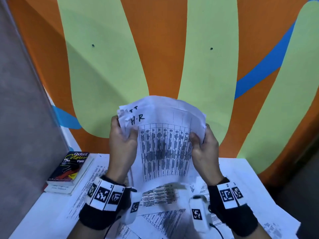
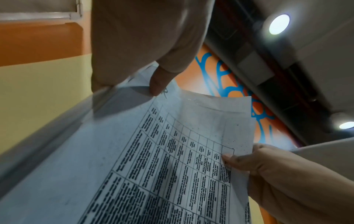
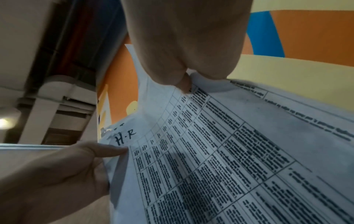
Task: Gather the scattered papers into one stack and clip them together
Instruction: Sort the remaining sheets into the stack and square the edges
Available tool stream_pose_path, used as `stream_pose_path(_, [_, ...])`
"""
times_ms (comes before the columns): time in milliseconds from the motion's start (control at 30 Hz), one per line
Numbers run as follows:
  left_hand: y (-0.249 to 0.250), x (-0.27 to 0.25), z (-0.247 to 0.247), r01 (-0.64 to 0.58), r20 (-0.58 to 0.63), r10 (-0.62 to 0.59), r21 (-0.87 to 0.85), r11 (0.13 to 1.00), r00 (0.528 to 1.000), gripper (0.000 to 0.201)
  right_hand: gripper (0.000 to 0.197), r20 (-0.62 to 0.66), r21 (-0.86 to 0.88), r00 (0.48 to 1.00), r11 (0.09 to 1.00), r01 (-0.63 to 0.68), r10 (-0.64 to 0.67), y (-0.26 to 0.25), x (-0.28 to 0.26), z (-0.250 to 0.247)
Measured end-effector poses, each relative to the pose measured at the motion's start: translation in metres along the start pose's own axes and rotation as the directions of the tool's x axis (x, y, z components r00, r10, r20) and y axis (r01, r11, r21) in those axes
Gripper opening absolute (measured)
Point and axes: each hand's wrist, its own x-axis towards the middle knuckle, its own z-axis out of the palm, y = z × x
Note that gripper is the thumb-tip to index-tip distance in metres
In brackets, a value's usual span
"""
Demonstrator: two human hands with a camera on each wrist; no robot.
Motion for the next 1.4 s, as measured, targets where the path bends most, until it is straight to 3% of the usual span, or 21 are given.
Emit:
stream_pose_path(67, [-0.007,-0.004,-0.001,0.011,0.011,-0.011,-0.010,1.000,1.000,0.047,0.035,0.001,-0.016,0.999,0.999,-0.047,0.047,0.004,-0.004,0.002])
stream_pose_path(167, [-0.031,-0.016,-0.002,0.158,0.054,-0.155,-0.049,0.986,0.986,0.051,0.058,0.076,0.042,0.973,0.975,-0.219,0.216,0.027,-0.022,0.006])
stream_pose_path(300, [-0.045,-0.026,0.001,0.182,0.056,-0.182,0.015,0.983,0.982,0.048,0.035,0.081,-0.024,0.952,0.955,-0.295,0.296,0.052,-0.041,0.012])
stream_pose_path(467, [-0.030,-0.013,-0.002,0.081,0.025,-0.081,-0.024,0.996,0.996,0.044,0.032,0.053,0.071,0.984,0.983,-0.172,0.168,0.032,-0.026,0.011])
stream_pose_path(567, [-0.041,-0.017,-0.005,0.147,0.052,-0.145,-0.029,0.989,0.988,0.044,0.046,0.078,0.050,0.976,0.977,-0.209,0.205,0.041,-0.032,0.009])
stream_pose_path(700, [-0.061,-0.033,-0.006,0.228,0.072,-0.231,0.045,0.973,0.970,0.025,0.008,0.092,0.033,0.941,0.944,-0.328,0.324,0.052,-0.047,0.015])
stream_pose_path(800, [-0.050,-0.028,-0.007,0.201,0.050,-0.200,-0.005,0.980,0.978,0.012,0.014,-0.003,0.102,0.962,0.957,-0.270,0.272,0.037,-0.040,0.018])
stream_pose_path(867, [-0.040,-0.021,-0.009,0.148,0.032,-0.146,-0.060,0.987,0.989,0.016,0.017,-0.048,0.110,0.983,0.979,-0.172,0.178,0.021,-0.030,0.015])
stream_pose_path(933, [-0.041,-0.019,-0.013,0.118,0.054,-0.115,-0.053,0.992,0.992,0.031,0.017,-0.004,0.078,0.991,0.988,-0.136,0.137,0.013,-0.027,0.013])
stream_pose_path(1000, [-0.054,-0.024,-0.017,0.187,0.116,-0.188,0.019,0.982,0.975,0.044,0.041,0.088,0.028,0.974,0.977,-0.212,0.209,0.023,-0.033,0.015])
stream_pose_path(1033, [-0.062,-0.029,-0.017,0.228,0.142,-0.235,0.063,0.972,0.962,0.045,0.042,0.130,0.031,0.953,0.960,-0.278,0.272,0.027,-0.040,0.017])
stream_pose_path(1133, [-0.081,-0.038,-0.015,0.252,0.142,-0.275,0.160,0.954,0.951,0.036,0.056,0.120,-0.013,0.920,0.927,-0.375,0.373,0.038,-0.057,0.020])
stream_pose_path(1200, [-0.083,-0.039,-0.018,0.228,0.139,-0.246,0.133,0.965,0.959,0.034,0.028,0.088,0.037,0.929,0.931,-0.364,0.359,0.040,-0.057,0.020])
stream_pose_path(1233, [-0.083,-0.037,-0.022,0.224,0.160,-0.233,0.070,0.972,0.959,0.037,0.023,0.055,0.061,0.938,0.936,-0.346,0.343,0.037,-0.052,0.020])
stream_pose_path(1333, [-0.080,-0.035,-0.035,0.342,0.300,-0.316,-0.036,0.939,0.900,0.046,0.026,0.004,0.095,0.968,0.963,-0.250,0.251,0.017,-0.035,0.020])
stream_pose_path(1400, [-0.081,-0.034,-0.040,0.341,0.343,-0.346,0.079,0.937,0.873,0.045,0.022,-0.005,0.152,0.981,0.970,-0.188,0.192,0.006,-0.021,0.022])
